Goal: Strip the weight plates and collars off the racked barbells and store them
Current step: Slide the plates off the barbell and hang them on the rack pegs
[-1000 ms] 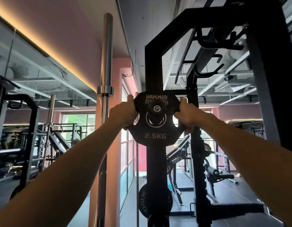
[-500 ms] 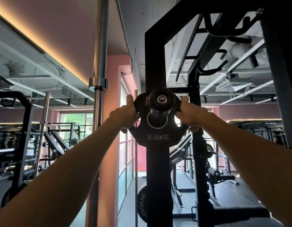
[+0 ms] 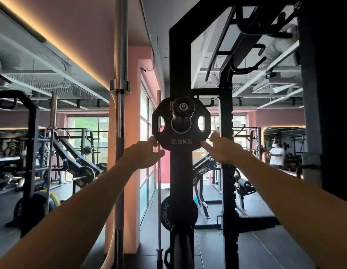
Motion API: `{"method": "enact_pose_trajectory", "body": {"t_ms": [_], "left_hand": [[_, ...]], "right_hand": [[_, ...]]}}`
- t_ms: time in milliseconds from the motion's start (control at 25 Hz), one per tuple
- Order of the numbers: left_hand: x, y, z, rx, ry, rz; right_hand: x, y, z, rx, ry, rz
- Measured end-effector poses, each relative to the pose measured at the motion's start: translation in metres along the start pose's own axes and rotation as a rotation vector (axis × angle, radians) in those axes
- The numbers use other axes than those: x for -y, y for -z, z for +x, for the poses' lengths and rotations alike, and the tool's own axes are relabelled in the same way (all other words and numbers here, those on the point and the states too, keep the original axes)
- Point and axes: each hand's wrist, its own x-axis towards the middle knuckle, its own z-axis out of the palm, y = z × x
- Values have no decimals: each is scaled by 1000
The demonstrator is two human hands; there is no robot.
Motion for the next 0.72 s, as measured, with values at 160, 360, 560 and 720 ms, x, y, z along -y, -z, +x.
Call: {"method": "enact_pose_trajectory", "body": {"t_ms": [160,360,560,720], "left_hand": [[-16,13,-53,117,-13,-54],[-58,33,-134,134,27,-172],[-98,56,-224,186,72,-179],[-123,83,-274,204,99,-162]], "right_hand": [[-10,14,-53,65,42,-2],[-21,38,-131,114,83,-35],[-34,59,-214,179,123,5],[-39,86,-261,189,143,31]]}}
